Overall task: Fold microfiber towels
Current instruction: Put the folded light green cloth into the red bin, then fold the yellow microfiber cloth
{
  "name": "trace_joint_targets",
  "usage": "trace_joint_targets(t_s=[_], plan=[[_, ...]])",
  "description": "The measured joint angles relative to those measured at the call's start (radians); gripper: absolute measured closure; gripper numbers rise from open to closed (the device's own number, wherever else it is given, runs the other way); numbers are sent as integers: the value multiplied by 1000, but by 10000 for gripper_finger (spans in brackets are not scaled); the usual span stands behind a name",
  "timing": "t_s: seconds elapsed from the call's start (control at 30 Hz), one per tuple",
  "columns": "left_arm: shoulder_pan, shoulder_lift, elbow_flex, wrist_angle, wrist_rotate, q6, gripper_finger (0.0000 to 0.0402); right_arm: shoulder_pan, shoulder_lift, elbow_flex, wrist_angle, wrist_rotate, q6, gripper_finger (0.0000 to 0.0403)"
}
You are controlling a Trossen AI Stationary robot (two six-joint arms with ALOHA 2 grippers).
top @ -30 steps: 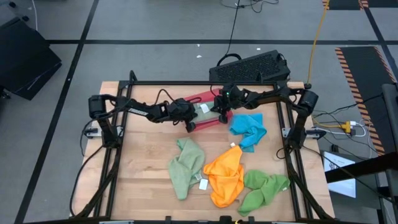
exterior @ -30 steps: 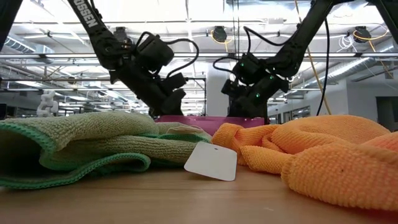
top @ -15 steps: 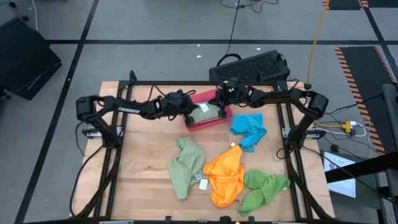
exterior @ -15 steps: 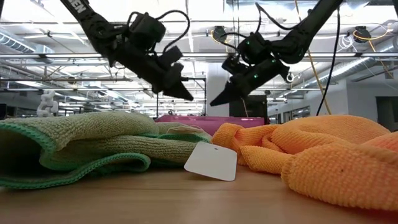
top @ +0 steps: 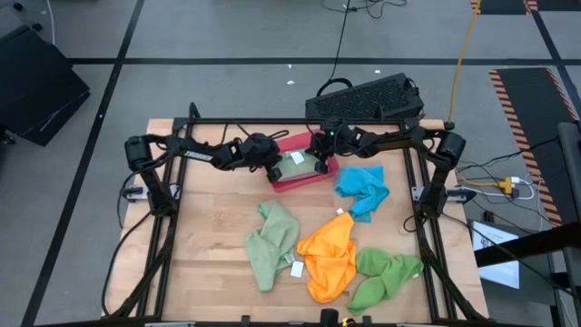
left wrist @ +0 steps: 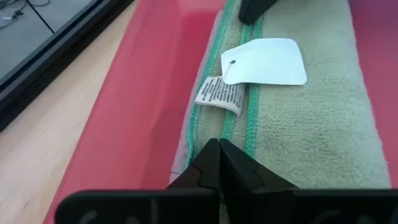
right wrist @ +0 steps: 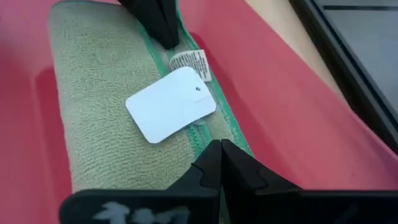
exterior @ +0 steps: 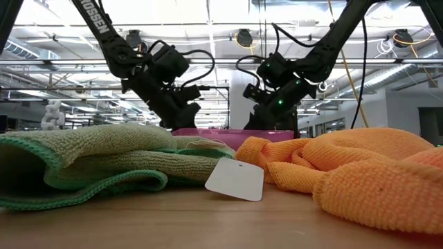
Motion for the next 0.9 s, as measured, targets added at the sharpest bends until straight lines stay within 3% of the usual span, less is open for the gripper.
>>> trace_joint_targets(t_s=[0.27,0.43,0.63,0.77,0.9], plan=[[-5,-113,-2,-47,0,-1,391,25,-96,0,-15,-1,3,403],[-70,-268,-2,-147,-42,2,396,84,-250,0,-187,-4,24,403],[-273,-393,-2,-270,-137,-44,379,230,-447,-81,-377,-6,94,403],[-460,-397,-2,-286,-240,-112,378,358,-570,-190,-379,-1,194,403],[-642,-363,-2,-265,-372,-200,378,500,-656,-301,-376,81,285,403]])
